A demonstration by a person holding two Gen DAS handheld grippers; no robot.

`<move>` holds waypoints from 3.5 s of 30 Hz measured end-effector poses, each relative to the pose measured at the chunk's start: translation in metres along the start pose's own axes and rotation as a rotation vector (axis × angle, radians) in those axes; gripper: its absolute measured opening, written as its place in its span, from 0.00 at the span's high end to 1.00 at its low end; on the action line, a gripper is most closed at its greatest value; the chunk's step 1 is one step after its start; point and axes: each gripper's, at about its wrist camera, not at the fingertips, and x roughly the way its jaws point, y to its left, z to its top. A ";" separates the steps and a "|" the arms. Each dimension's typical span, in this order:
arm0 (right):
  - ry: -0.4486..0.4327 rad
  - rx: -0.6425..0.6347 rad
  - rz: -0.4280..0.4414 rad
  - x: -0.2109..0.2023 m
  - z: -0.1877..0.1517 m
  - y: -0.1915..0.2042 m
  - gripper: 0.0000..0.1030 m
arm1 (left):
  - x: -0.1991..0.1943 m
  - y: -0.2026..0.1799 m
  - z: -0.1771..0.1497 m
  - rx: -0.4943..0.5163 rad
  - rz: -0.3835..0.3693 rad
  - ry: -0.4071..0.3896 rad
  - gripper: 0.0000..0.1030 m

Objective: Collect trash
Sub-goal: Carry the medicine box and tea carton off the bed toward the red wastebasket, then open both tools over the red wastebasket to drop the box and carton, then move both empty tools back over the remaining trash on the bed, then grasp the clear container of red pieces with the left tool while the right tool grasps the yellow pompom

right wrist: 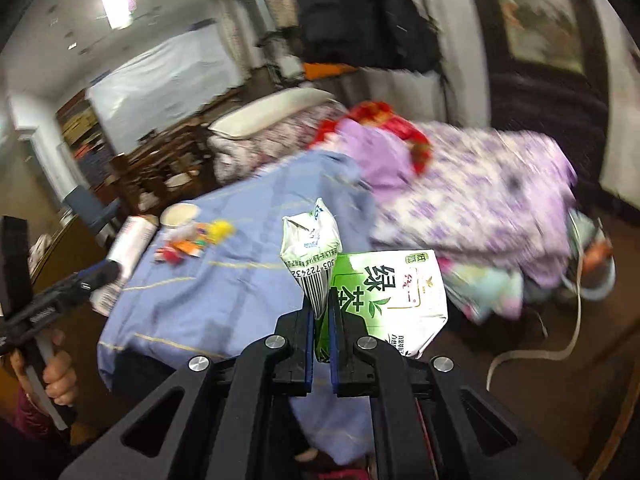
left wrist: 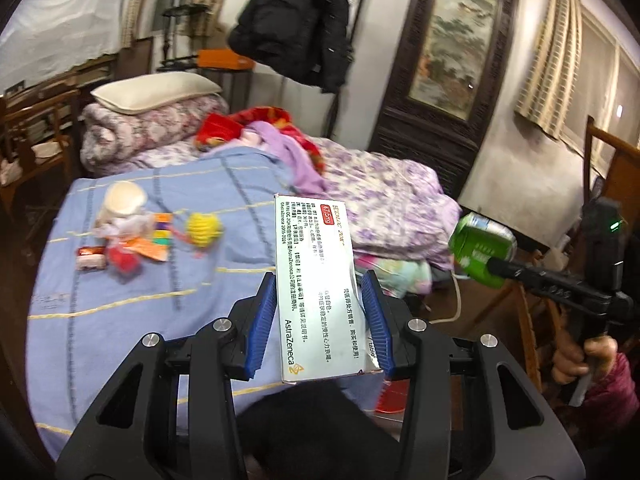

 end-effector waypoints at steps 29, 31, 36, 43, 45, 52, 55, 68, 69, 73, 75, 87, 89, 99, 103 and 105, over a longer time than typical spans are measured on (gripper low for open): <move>-0.057 0.406 0.048 0.020 -0.047 -0.160 0.53 | 0.176 -0.144 -0.027 0.259 -0.194 0.349 0.58; -0.069 0.410 0.048 0.017 -0.046 -0.164 0.53 | 0.185 -0.156 -0.030 0.283 -0.212 0.371 0.56; -0.073 0.411 0.039 0.014 -0.045 -0.169 0.52 | 0.199 -0.180 -0.034 0.342 -0.214 0.385 0.37; -0.075 0.372 0.036 0.014 -0.041 -0.156 0.52 | 0.186 -0.163 -0.018 0.308 -0.183 0.326 0.32; -0.076 0.366 0.041 0.014 -0.038 -0.151 0.52 | 0.182 -0.153 -0.013 0.279 -0.170 0.318 0.32; -0.078 0.296 0.062 0.011 -0.023 -0.114 0.51 | 0.152 -0.108 0.000 0.182 -0.107 0.249 0.32; -0.080 0.263 0.074 0.009 -0.016 -0.095 0.49 | 0.136 -0.088 0.005 0.142 -0.086 0.216 0.31; -0.021 0.125 0.118 0.028 0.004 -0.003 0.43 | 0.078 0.048 0.000 -0.069 0.100 0.132 0.28; -0.011 0.114 0.126 0.032 0.006 0.006 0.43 | 0.075 0.059 -0.001 -0.083 0.117 0.129 0.28; 0.019 0.063 0.144 0.045 0.010 0.035 0.43 | 0.060 0.114 -0.006 -0.169 0.203 0.113 0.28; 0.035 0.041 0.152 0.052 0.011 0.048 0.42 | 0.055 0.147 -0.008 -0.222 0.250 0.107 0.28; 0.112 0.001 0.141 0.091 0.022 0.078 0.42 | 0.092 0.227 -0.002 -0.283 0.308 0.124 0.34; 0.117 0.000 0.134 0.096 0.024 0.078 0.42 | 0.102 0.234 0.001 -0.288 0.308 0.129 0.34; 0.141 -0.026 0.137 0.110 0.025 0.094 0.42 | 0.081 0.240 -0.011 -0.309 0.308 0.081 0.46; 0.160 -0.057 0.177 0.123 0.026 0.113 0.42 | 0.051 0.232 -0.022 -0.311 0.294 0.058 0.46; 0.169 -0.074 0.194 0.133 0.028 0.125 0.42 | 0.039 0.229 -0.027 -0.312 0.297 0.054 0.46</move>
